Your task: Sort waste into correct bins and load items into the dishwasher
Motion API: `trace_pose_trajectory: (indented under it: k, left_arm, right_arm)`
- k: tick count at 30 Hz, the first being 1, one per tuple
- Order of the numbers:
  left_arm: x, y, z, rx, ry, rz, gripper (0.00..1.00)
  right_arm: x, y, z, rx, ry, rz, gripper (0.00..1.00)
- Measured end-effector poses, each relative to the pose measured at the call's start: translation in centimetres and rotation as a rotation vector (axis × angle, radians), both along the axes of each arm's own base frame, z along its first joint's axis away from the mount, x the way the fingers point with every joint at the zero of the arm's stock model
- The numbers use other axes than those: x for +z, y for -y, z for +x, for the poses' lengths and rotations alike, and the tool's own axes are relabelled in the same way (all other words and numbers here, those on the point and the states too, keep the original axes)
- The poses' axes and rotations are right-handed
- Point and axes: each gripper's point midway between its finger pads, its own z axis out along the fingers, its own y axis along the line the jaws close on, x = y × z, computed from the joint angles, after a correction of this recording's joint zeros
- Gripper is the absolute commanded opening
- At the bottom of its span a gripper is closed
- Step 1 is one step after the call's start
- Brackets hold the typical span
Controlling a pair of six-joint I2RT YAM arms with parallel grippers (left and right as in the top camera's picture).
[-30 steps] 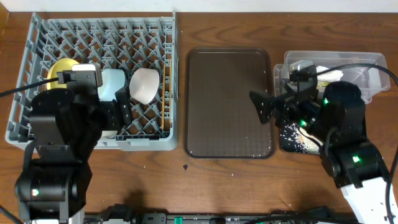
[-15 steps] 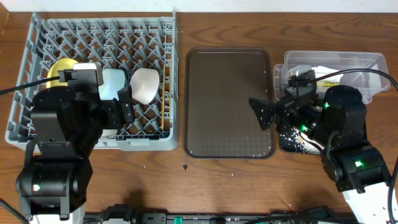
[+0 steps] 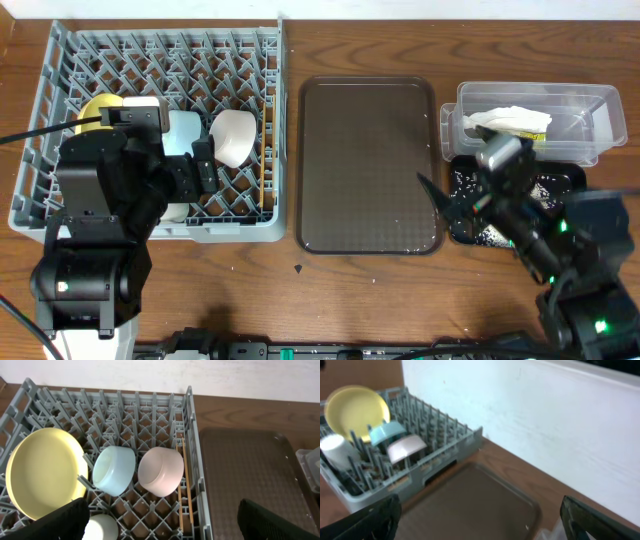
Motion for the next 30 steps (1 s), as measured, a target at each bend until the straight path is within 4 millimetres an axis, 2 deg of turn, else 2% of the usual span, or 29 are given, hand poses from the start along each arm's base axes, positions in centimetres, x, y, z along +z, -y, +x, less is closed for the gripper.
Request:
trace_pose_trajectory:
  k: [2,5,8,12,21,25,30]
  left_arm:
    - [-0.1,0.0,0.1,0.000,-0.004,0.000,0.95]
    - [-0.3,0.0,0.2,0.000,-0.011,0.000,0.95]
    - [-0.4,0.0,0.3,0.000,-0.014,0.000,0.95]
    - [-0.5,0.0,0.4,0.000,-0.019,0.000,0.95]
    - [-0.6,0.0,0.5,0.000,-0.023,0.000,0.95]
    - [-0.6,0.0,0.5,0.000,-0.023,0.000,0.95]
    - [-0.6,0.0,0.5,0.000,-0.023,0.000,0.95]
  right_arm:
    - [-1.7,0.8,-0.6,-0.020,0.010,-0.015,0.99]
    - [-6.2,2.4,-1.4,-0.068,-0.022,-0.038,0.99]
    - [-8.5,3.6,-1.7,-0.115,0.013,-0.038,0.99]
    - [-9.7,4.9,-2.3,-0.170,0.142,-0.021,0.99]
    - [-12.5,5.3,-2.9,-0.184,0.325,0.005,0.99]
    - [-14.0,5.3,-2.7,-0.185,0.308,0.001,0.99]
    - [-14.0,5.2,-2.7,-0.184,0.309,0.001,0.99]
